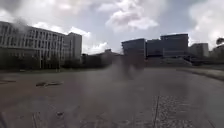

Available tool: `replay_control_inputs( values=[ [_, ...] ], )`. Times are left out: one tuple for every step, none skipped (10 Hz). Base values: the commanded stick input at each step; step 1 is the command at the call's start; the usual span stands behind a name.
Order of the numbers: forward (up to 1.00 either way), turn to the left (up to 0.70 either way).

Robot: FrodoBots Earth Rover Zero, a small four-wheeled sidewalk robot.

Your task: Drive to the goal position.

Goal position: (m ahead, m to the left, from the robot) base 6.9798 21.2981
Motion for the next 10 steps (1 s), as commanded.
replay_control_inputs(
  values=[
    [0.7,0.04],
    [0.7,0.04],
    [0.7,0.04],
    [0.7,0.05],
    [0.7,0.05],
    [0.7,0.12],
    [0.7,0.28],
    [0.7,0.35],
    [0.7,0.35],
    [0.7,0.35]
  ],
)
